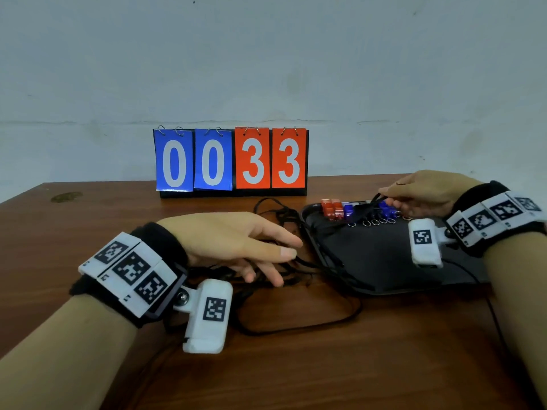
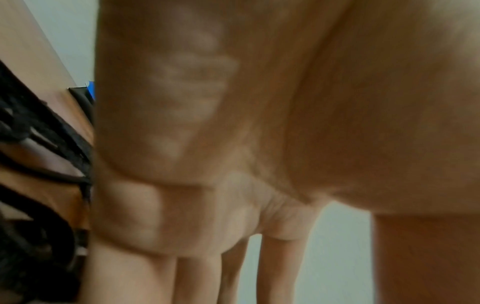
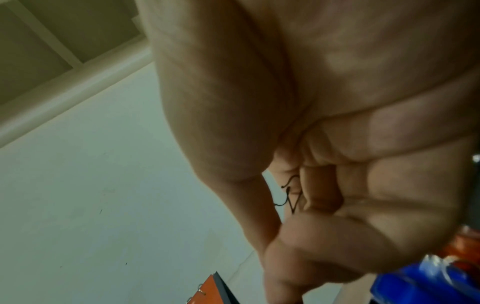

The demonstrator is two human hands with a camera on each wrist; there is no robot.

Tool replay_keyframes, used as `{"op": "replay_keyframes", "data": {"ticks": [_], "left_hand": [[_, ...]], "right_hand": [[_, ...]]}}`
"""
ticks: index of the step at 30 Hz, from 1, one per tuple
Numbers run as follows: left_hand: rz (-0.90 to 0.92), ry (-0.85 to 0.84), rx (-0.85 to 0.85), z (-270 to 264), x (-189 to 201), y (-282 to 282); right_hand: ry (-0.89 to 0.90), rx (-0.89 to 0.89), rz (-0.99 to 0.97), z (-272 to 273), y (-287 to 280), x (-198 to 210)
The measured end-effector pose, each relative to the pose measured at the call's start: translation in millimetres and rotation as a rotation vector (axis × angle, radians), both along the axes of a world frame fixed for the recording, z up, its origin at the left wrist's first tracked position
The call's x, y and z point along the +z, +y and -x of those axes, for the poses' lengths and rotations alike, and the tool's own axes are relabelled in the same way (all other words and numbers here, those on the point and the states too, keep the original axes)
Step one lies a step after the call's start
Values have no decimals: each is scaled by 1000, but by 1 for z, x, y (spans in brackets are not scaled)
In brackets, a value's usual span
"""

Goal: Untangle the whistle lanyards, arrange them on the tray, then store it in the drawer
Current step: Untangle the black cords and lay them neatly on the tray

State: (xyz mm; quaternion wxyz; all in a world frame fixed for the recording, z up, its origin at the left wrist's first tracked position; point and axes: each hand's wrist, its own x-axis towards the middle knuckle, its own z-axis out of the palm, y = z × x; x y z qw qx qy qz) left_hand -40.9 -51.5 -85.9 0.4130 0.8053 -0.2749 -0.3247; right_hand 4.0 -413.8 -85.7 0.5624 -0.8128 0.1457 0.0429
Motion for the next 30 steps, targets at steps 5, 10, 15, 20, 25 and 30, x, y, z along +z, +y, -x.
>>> {"op": "replay_keyframes", "data": {"ticks": [5, 10, 15, 20, 25, 30], "left_hand": [[17, 49, -72, 0, -6, -4], [55, 73, -76, 0, -13, -8], [48, 75, -55, 1, -17, -6], [36, 90, -45, 2, -22, -7], [59, 130, -45, -1, -25, -6], [73, 145, -47, 0, -28, -9]], "right_hand": [[105, -5, 225, 0, -15, 2], [151, 10, 483, 2, -24, 0], [222, -33, 752, 9, -22, 5], [254, -73, 800, 7, -24, 1], [240, -73, 1046, 7, -19, 4], [231, -61, 1125, 7, -19, 6]]}}
